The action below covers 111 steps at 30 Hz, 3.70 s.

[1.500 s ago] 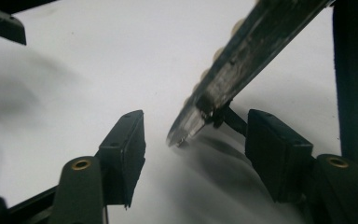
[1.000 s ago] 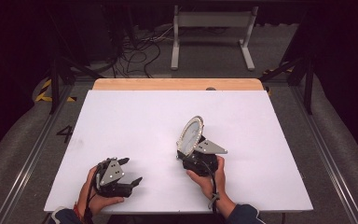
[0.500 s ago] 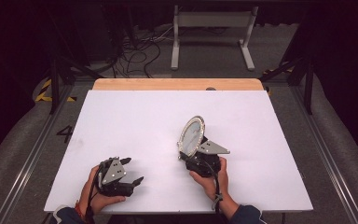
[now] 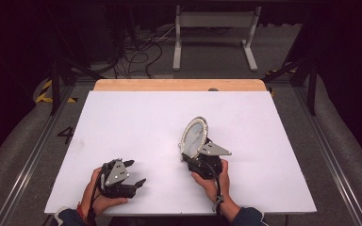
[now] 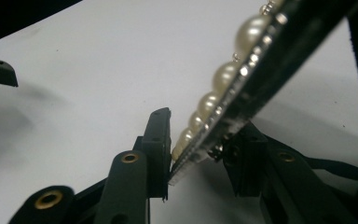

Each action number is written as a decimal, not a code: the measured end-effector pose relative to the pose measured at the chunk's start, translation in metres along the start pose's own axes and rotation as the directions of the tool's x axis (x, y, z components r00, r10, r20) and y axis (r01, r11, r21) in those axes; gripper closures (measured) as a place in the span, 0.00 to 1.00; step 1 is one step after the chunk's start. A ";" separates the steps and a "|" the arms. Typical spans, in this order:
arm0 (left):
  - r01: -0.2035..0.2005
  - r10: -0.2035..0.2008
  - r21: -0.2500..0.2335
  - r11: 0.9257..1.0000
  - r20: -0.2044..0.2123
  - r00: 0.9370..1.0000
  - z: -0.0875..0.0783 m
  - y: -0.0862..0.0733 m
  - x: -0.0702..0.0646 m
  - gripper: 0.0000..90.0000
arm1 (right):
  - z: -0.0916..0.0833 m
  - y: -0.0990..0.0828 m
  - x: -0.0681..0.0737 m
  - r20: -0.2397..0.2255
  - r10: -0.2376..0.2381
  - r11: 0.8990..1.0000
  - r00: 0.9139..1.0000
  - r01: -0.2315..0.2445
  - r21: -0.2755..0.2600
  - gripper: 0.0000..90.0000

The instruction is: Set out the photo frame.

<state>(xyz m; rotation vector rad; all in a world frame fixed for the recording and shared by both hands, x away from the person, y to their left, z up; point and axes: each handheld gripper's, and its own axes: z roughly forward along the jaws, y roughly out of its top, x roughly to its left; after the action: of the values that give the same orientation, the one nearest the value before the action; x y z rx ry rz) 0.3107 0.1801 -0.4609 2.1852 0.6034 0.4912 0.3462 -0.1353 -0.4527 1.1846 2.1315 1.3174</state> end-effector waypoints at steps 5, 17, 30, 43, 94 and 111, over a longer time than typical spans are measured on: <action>0.009 -0.009 0.009 1.000 0.005 1.000 0.004 0.002 0.001 0.27 | -0.006 0.000 -0.005 -0.029 -0.004 1.000 1.000 0.005 0.024 0.75; -0.025 0.024 0.015 1.000 0.028 0.999 0.011 0.008 -0.002 0.26 | -0.022 -0.004 -0.012 -0.068 -0.014 0.998 0.998 0.019 0.062 0.81; -0.007 0.006 0.017 1.000 0.034 0.999 0.013 0.008 0.000 0.25 | -0.022 -0.010 -0.013 -0.039 0.001 1.000 0.999 -0.001 0.005 0.71; 0.004 -0.005 0.016 1.000 0.029 1.000 0.014 0.010 0.003 0.24 | -0.015 -0.007 -0.013 -0.066 -0.006 1.000 0.998 0.008 0.027 0.81; 0.047 -0.022 -0.070 0.996 0.316 0.948 0.129 0.118 0.033 0.28 | -0.084 -0.001 -0.024 0.003 -0.079 0.994 0.997 0.079 -0.073 0.81; 0.041 -0.012 -0.073 0.997 0.356 0.935 0.122 0.115 0.031 0.45 | -0.083 0.001 -0.027 0.011 -0.064 0.995 0.998 0.065 -0.080 0.87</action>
<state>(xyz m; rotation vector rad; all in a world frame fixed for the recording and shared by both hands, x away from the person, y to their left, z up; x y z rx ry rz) 0.4296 0.0596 -0.4396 2.1167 0.4071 0.0954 0.3063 -0.2027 -0.4137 1.0784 2.0729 1.3541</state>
